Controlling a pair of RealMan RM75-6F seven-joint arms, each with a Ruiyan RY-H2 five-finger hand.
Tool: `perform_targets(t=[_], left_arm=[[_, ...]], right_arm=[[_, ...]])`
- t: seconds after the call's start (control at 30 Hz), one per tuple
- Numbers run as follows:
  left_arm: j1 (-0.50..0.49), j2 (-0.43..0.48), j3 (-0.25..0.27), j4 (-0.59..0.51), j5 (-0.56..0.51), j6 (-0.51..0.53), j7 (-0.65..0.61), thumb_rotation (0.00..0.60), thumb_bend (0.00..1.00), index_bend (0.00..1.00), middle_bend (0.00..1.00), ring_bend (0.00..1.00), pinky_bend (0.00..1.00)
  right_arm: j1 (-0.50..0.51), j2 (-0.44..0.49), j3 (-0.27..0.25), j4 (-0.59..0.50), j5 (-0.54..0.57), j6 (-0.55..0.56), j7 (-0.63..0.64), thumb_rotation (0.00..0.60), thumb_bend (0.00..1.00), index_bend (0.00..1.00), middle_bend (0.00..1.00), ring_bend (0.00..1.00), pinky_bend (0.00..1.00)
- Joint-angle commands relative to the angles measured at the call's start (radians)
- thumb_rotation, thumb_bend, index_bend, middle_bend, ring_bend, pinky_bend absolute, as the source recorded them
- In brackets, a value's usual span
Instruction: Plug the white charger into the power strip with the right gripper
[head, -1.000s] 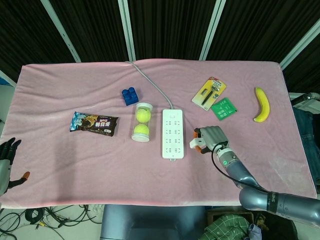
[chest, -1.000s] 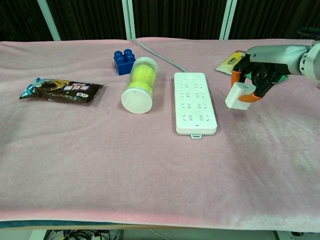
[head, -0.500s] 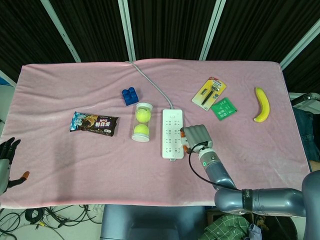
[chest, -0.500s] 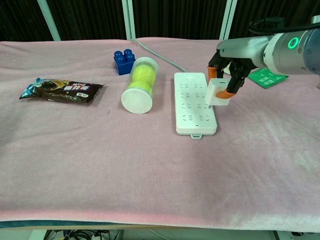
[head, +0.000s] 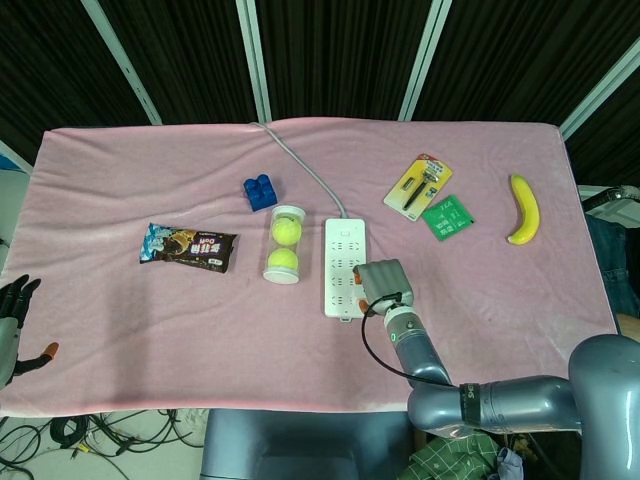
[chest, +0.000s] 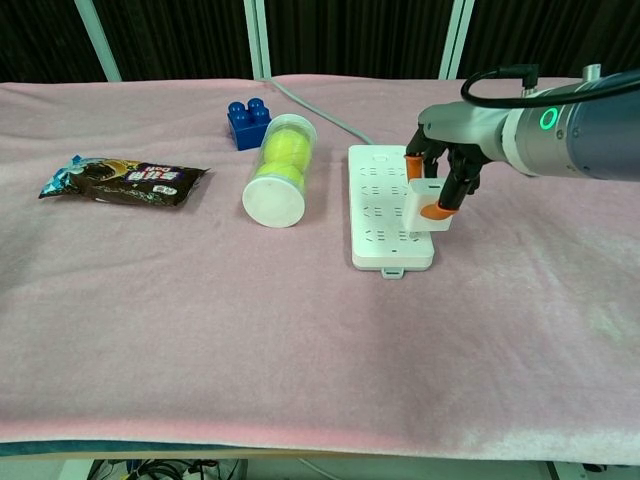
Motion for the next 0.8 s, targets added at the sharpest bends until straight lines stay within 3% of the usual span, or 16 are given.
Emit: perform_targets(t=[0.03,0.8], left_arm=[[0.000,0.000,0.000,0.000,0.000,0.000,0.001,0.600,0.24,0.00,0.00,0.00,0.01],[-0.002,0.002,0.001,-0.004,-0.006,-0.003,0.002,0.600,0.24,0.00,0.00,0.00,0.01]], right_arm=[[0.001,-0.005,0.001,-0.003,0.014,0.018,-0.011,0.600,0.31,0.73,0.64,0.65,0.46],[-0.016,-0.045,0.054,-0.009,0.049,0.066,-0.018,0.600,0.31,0.74,0.65,0.66,0.47]])
